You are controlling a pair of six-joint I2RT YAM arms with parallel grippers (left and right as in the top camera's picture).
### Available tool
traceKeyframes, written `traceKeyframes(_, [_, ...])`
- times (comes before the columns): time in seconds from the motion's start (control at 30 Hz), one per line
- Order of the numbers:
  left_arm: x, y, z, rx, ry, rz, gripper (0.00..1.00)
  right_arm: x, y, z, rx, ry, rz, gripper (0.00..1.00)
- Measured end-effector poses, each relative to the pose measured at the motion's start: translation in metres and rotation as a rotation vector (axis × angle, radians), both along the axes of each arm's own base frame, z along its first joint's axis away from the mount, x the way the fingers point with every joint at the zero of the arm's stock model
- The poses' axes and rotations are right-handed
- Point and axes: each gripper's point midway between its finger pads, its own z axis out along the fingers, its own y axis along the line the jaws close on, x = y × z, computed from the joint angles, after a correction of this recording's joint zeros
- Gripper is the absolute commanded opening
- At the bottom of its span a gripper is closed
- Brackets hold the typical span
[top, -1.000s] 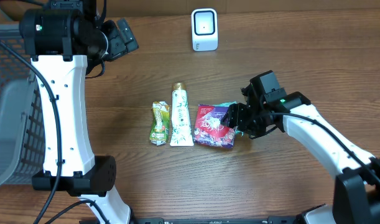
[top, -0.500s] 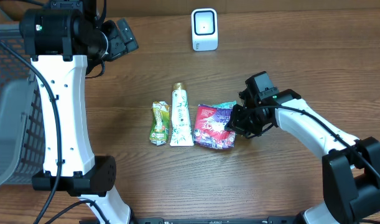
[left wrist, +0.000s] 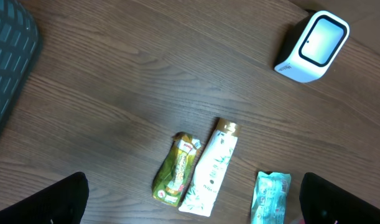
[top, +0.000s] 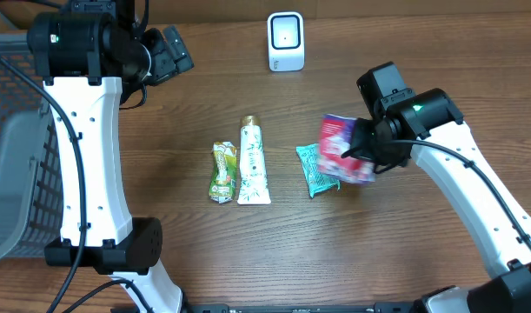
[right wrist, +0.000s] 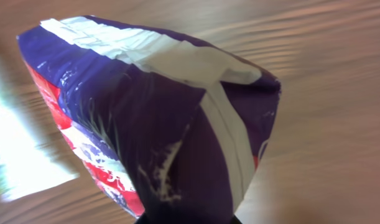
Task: Scan the item barcode
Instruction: 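Grasp and lift the red-purple bag with the right gripper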
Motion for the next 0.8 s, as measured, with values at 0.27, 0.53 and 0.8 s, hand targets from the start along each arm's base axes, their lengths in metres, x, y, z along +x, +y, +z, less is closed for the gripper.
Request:
traceKeyframes(0.27, [0.000,0.000,0.000,0.000,0.000,0.000,0.99,0.007,-0.082,-0.025,-0.559,0.088,-0.020,0.04])
traceKeyframes(0.53, [0.000,0.000,0.000,0.000,0.000,0.000,1.00,0.019,-0.073,-0.054,-0.624,0.117,0.026,0.04])
traceKeyframes(0.8, [0.000,0.000,0.000,0.000,0.000,0.000,1.00,0.024,-0.004,-0.070,-0.438,0.045,0.121,0.47])
